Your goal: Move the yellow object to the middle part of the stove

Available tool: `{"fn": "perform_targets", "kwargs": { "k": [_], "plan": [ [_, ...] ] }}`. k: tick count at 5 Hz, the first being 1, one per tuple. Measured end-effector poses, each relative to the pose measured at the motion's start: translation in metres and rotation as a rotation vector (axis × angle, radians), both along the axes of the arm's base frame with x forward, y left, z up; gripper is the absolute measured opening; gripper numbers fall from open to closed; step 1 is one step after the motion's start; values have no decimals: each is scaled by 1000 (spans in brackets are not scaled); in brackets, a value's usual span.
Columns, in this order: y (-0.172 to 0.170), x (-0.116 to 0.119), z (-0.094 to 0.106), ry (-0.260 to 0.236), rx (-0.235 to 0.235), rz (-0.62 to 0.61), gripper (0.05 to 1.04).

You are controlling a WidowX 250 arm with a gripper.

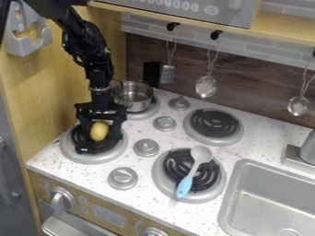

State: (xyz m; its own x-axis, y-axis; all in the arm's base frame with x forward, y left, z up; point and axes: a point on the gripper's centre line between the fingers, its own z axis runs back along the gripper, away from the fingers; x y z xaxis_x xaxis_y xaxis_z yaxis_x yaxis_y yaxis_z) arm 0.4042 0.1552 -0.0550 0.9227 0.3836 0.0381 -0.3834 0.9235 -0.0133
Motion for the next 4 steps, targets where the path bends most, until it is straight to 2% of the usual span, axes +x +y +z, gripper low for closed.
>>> {"fn": "perform_targets", "kwargs": {
  "k": [1, 2, 3, 4],
  "plan": [
    [-1, 1, -1, -8, -4, 1, 655],
    [-12, -2, 0, -1, 1, -27, 619],
    [-36, 8, 4, 6, 3, -108, 619],
    [-85, 56, 35, -94, 9, -231, 619]
  ]
}}
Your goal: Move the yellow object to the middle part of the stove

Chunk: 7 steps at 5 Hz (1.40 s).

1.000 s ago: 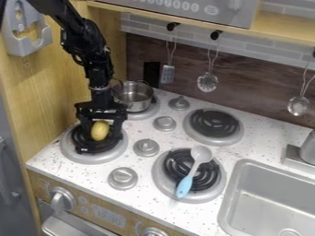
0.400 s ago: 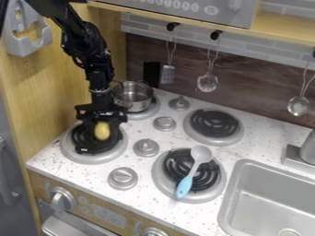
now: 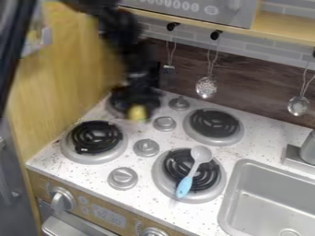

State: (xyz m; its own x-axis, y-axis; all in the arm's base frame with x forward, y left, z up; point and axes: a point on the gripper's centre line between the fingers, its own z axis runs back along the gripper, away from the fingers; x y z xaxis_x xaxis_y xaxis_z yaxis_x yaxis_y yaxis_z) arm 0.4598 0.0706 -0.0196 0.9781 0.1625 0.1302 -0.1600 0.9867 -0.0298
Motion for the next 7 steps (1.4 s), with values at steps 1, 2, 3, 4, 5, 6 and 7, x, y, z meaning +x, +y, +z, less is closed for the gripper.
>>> {"fn": "perform_targets", "kwargs": {
  "k": [1, 2, 3, 4, 5, 6, 7],
  "plan": [
    [-45, 27, -21, 26, -7, -117, 619],
    [-63, 43, -36, 39, -9, -159, 619],
    [-71, 37, -45, 69, 1, -165, 619],
    [-71, 18, -56, 122, 24, -162, 708],
    [-72, 9, -55, 126, 25, -142, 965],
    [-71, 8, -44, 112, 28, -136, 1004],
    [-75, 6, -19, 68, 40, -128, 999]
  ]
}}
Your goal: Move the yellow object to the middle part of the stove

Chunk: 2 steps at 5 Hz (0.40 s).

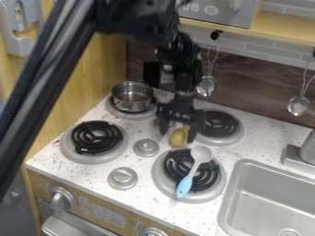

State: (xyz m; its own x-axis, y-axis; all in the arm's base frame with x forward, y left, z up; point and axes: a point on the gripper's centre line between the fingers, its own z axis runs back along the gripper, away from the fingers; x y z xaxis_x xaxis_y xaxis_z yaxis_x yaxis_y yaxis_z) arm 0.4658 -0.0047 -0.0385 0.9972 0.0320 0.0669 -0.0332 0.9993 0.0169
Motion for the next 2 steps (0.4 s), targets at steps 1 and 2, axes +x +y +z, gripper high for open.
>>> {"fn": "perform_targets", "kwargs": {
  "k": [1, 2],
  "plan": [
    [-11, -10, 29, -41, -9, -3, 999],
    [-19, -32, 41, -45, -30, -12, 999]
  ]
}}
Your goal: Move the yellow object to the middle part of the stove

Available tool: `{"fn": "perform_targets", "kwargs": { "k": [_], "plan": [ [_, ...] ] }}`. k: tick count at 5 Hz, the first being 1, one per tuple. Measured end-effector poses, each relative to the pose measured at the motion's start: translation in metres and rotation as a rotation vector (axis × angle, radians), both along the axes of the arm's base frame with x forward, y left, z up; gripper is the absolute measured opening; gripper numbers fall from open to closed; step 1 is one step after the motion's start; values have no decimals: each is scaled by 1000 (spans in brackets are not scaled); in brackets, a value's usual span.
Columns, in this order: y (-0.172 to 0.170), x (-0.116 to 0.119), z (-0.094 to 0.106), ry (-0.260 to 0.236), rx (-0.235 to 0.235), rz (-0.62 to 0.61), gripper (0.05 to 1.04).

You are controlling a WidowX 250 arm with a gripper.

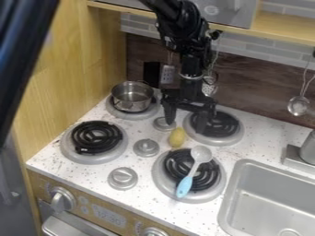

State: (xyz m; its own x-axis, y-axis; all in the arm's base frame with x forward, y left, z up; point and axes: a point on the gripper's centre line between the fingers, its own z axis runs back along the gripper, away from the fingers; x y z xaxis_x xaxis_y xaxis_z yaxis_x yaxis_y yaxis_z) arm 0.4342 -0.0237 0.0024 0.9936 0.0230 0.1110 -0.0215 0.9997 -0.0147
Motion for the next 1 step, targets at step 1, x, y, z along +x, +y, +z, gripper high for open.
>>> {"fn": "perform_targets", "kwargs": {
  "k": [1],
  "plan": [
    [-2, -20, -2, 22, -14, -10, 999]
  ]
}}
